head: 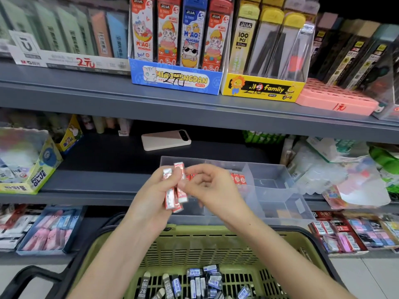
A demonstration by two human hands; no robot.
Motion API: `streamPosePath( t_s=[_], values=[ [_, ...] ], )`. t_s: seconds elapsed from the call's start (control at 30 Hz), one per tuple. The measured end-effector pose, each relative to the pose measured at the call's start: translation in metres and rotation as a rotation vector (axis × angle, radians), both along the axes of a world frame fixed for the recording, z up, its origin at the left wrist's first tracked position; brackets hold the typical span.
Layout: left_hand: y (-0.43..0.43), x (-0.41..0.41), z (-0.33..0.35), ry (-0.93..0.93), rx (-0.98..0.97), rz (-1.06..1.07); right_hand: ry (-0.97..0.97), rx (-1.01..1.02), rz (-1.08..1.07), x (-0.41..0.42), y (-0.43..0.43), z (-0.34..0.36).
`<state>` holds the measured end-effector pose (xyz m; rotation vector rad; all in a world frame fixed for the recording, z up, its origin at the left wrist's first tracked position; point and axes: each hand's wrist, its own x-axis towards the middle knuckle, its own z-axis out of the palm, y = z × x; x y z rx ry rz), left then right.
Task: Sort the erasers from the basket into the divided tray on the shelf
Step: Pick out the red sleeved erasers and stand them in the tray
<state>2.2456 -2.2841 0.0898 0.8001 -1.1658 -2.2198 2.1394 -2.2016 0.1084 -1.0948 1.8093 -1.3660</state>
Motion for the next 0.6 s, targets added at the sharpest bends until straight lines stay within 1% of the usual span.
streamPosePath(
  t_s=[0.07, 0.23, 0.3, 0.37, 0.4, 0.43, 0.5, 0.6],
  values=[
    [0.008, -0.004, 0.000, -0.014, -0.041, -0.026, -0.050, -0.001, -0.023, -0.004, 0.009, 0.000],
    [0.025, -0.025, 0.005, -0.018, -0.084, -0.063, -0.020, 0.021, -0.064, -0.021, 0.029, 0.001],
    [0.029, -0.034, 0.007, -0.028, -0.141, -0.062, -0.080, 0.010, -0.073, -0.032, 0.035, 0.004],
    [0.027, -0.040, 0.009, -0.047, -0.194, -0.042, -0.180, -0.040, -0.175, -0.052, 0.035, 0.004],
    [0.025, -0.042, 0.009, -0.058, -0.208, -0.025, -0.201, -0.057, -0.250, -0.064, 0.033, 0.003],
    [0.022, -0.043, 0.008, -0.072, -0.218, -0.009, -0.186, -0.051, -0.307, -0.076, 0.030, 0.001],
    [0.015, -0.042, 0.007, -0.098, -0.229, 0.009, -0.063, 0.015, -0.339, -0.096, 0.020, -0.005],
    [0.009, -0.036, 0.006, -0.086, -0.220, 0.028, 0.262, 0.177, -0.315, -0.109, 0.002, -0.019]
  ],
)
